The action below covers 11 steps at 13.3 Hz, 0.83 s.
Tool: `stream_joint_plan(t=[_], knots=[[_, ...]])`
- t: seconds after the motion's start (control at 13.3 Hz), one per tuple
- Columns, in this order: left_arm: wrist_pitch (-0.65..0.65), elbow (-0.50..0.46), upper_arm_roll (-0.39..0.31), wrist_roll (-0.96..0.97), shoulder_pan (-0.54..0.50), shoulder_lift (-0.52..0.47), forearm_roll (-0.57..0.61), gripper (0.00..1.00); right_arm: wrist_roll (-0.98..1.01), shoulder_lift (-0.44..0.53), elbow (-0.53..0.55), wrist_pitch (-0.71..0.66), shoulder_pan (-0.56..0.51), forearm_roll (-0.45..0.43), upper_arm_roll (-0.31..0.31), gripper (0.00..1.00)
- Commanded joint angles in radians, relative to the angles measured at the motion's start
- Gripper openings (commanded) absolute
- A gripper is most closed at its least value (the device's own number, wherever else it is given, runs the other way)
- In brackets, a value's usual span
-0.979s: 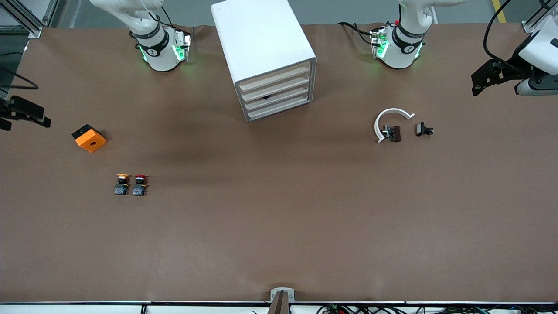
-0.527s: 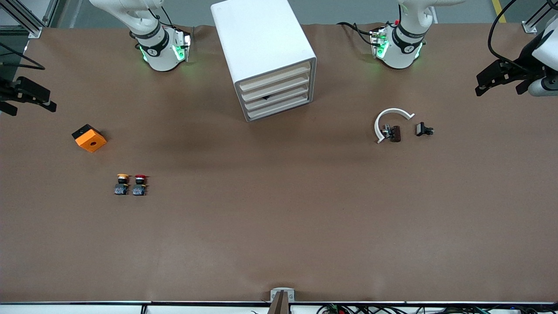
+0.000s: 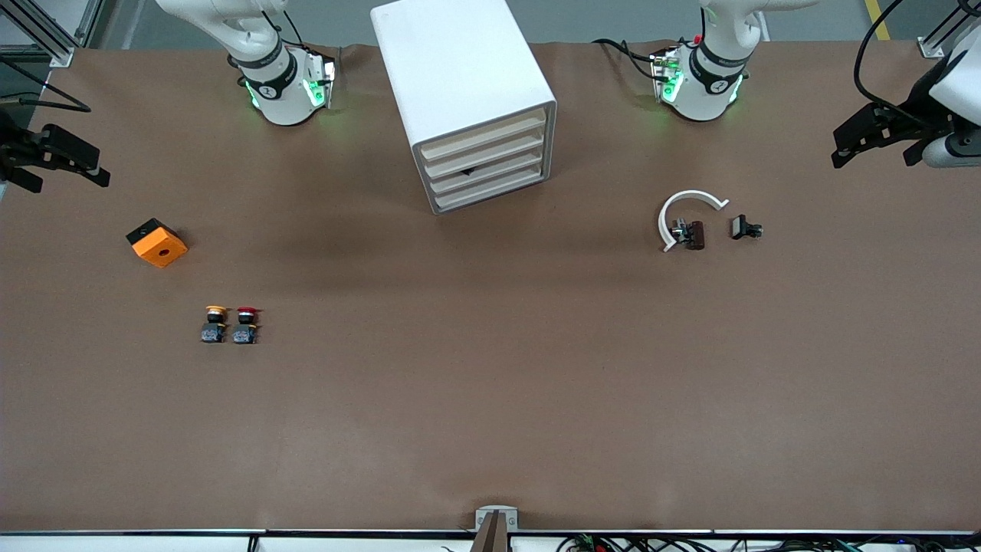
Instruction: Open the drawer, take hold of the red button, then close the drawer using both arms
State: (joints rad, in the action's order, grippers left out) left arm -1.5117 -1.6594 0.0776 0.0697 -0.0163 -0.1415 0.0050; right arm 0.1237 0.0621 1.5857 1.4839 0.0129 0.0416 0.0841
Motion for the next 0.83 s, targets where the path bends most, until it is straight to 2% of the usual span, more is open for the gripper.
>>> stream_joint_plan(t=[0.0, 0.53, 0.75], knots=[[0.002, 0.039, 0.002, -0.007, 0.003, 0.02, 0.004, 1.0, -0.016, 0.028, 0.03, 0.012, 0.013, -0.006, 0.008, 1.0], [0.002, 0.047, 0.004, -0.007, 0.006, 0.028, 0.006, 1.0, 0.001, 0.038, 0.036, -0.002, 0.012, -0.009, 0.011, 1.0], [0.017, 0.047, 0.027, -0.004, 0.004, 0.026, 0.025, 1.0, 0.001, 0.048, 0.036, -0.005, 0.006, -0.017, 0.011, 1.0]])
